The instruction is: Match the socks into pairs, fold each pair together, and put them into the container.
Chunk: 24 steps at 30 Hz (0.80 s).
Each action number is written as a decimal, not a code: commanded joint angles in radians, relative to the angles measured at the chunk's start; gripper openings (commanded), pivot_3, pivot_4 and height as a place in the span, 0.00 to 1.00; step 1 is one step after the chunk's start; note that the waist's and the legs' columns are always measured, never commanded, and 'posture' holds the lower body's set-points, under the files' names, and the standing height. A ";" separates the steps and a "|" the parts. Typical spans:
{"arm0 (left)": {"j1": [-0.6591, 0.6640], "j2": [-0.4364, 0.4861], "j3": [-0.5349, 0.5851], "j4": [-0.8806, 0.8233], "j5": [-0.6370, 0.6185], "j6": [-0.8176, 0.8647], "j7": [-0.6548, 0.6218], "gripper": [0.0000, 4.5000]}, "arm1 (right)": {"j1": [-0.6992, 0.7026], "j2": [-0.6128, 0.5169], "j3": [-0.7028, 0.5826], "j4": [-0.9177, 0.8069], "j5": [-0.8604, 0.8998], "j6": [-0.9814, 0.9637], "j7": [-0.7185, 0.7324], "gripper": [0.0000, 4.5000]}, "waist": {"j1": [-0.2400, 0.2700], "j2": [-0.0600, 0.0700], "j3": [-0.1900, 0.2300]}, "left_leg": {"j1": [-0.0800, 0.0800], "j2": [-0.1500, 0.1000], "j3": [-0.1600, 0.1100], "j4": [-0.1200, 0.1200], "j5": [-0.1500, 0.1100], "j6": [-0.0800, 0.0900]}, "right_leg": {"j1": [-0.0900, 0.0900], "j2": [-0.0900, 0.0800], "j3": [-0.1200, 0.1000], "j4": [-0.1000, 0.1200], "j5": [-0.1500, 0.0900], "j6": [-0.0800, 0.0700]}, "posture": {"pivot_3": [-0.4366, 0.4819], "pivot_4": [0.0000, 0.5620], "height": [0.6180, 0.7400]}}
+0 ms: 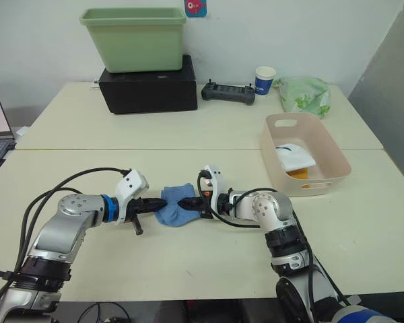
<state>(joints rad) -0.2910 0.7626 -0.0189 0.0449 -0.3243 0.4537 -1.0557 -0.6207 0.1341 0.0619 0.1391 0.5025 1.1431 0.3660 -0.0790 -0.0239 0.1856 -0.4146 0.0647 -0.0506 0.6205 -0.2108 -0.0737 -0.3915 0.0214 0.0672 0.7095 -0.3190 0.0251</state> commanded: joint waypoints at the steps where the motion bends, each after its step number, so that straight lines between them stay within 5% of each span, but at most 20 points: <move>1: -0.037 0.005 0.064 -0.069 -0.112 0.080 -0.041 0.00 | 0.066 -0.036 0.021 -0.193 0.010 -0.031 0.004 0.00 | 0.004 -0.001 0.000 | -0.001 0.000 0.000 0.000 0.000 0.000 | -0.001 0.000 0.000 0.000 0.000 0.000 | 0.48 0.27 0.92; 6: -0.107 0.027 0.076 -0.178 -0.202 0.185 -0.067 0.28 | 0.152 -0.196 0.024 -0.516 0.031 -0.037 0.035 0.00 | 0.021 -0.001 0.001 | -0.011 -0.001 0.000 0.003 0.000 0.000 | -0.008 -0.001 -0.001 -0.001 0.000 0.000 | 0.48 0.27 0.92; 10: -0.208 -0.001 0.056 -0.264 -0.266 0.272 -0.037 0.55 | 0.206 -0.299 -0.197 -0.760 0.095 -0.058 0.000 0.00 | 0.027 -0.001 0.001 | -0.015 -0.001 -0.002 0.003 0.000 0.000 | -0.014 0.000 -0.002 0.001 0.000 0.000 | 0.48 0.27 0.92; 14: -0.254 -0.016 0.035 -0.302 -0.294 0.313 -0.033 0.85 | 0.229 -0.433 -0.346 -0.854 0.082 -0.089 -0.026 0.00 | 0.028 -0.001 0.001 | -0.015 -0.001 -0.001 0.004 0.000 0.000 | -0.013 -0.001 -0.001 0.001 0.000 0.000 | 0.48 0.27 0.92; 16: -0.326 -0.054 0.026 -0.293 -0.307 0.318 -0.020 0.99 | 0.224 -0.604 -0.390 -0.822 -0.049 -0.205 -0.027 0.00 | 0.027 0.000 0.001 | -0.015 -0.001 0.000 0.004 0.000 0.000 | -0.013 0.000 -0.001 0.001 0.000 0.000 | 0.48 0.27 0.92; 20: -0.401 -0.075 0.000 -0.299 -0.334 0.356 -0.030 0.99 | 0.224 -0.918 -0.245 -0.627 -0.372 -0.586 0.019 0.00 | 0.026 0.002 0.004 | -0.015 -0.003 0.001 0.007 0.000 0.000 | -0.013 -0.001 0.001 0.001 0.001 0.001 | 0.48 0.27 0.92; 24: -0.426 -0.076 -0.021 -0.306 -0.337 0.368 -0.035 0.99 | 0.198 -1.059 -0.097 -0.411 -0.574 -0.867 0.058 0.00 | 0.008 0.002 0.004 | -0.012 -0.002 0.004 0.006 0.000 0.000 | -0.013 0.001 0.005 0.001 0.001 0.001 | 0.48 0.27 0.92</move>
<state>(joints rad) -0.7023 0.6819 -0.0450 -0.2336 -0.6457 0.8208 -1.0831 -0.4072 -0.9122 -0.0660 -0.3151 -0.0095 0.3845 0.4086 -0.0714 -0.0223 0.1893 -0.4265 0.0630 -0.0472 0.6265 -0.2103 -0.0731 -0.4043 0.0222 0.0721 0.7109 -0.3183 0.0263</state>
